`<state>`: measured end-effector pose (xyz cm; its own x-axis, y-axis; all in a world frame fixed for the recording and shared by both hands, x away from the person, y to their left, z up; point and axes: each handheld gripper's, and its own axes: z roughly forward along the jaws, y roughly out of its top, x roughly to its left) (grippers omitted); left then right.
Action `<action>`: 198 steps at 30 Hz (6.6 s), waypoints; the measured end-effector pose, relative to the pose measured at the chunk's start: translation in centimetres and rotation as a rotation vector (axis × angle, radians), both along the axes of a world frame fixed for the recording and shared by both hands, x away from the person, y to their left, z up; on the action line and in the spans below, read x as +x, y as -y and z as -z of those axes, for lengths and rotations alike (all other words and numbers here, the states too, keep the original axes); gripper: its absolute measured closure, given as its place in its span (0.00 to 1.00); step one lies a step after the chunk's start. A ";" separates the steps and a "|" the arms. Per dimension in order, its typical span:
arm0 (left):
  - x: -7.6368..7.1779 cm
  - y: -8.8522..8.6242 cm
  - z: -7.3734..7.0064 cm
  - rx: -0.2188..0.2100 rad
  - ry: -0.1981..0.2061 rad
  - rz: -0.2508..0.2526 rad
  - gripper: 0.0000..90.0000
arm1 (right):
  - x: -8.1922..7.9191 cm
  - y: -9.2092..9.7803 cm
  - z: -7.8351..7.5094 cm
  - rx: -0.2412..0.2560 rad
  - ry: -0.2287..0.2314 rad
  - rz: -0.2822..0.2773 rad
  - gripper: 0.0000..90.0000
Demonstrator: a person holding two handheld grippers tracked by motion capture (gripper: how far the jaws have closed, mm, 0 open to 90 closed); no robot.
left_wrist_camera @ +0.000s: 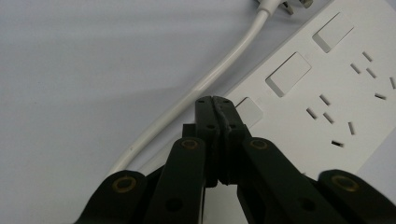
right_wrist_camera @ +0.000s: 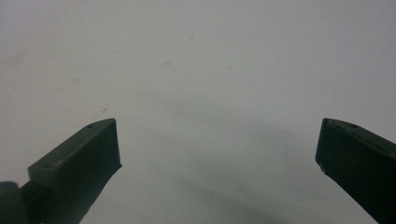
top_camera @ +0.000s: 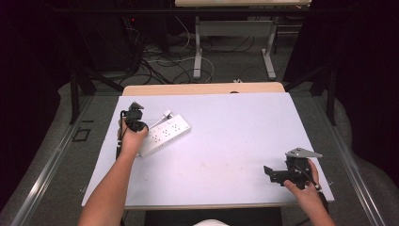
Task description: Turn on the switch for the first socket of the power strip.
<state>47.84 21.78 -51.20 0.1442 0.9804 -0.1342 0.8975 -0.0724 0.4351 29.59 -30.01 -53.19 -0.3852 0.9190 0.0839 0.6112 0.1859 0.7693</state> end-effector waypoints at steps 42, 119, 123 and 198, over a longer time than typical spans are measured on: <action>-2.6 0.8 -2.7 -0.070 0.108 0.142 0.75 | 0.0 0.0 -0.1 0.004 0.006 -0.001 0.00; -15.2 0.0 -2.6 -0.233 0.396 0.305 0.11 | -0.1 -0.3 -0.2 0.004 0.020 -0.005 0.00; -15.7 -0.2 -2.1 -0.236 0.390 0.284 0.03 | -0.1 -0.3 -0.2 0.005 0.020 -0.006 0.00; -16.8 0.0 3.6 -0.162 0.259 0.299 0.03 | 0.2 -0.5 0.1 0.002 0.009 -0.024 0.00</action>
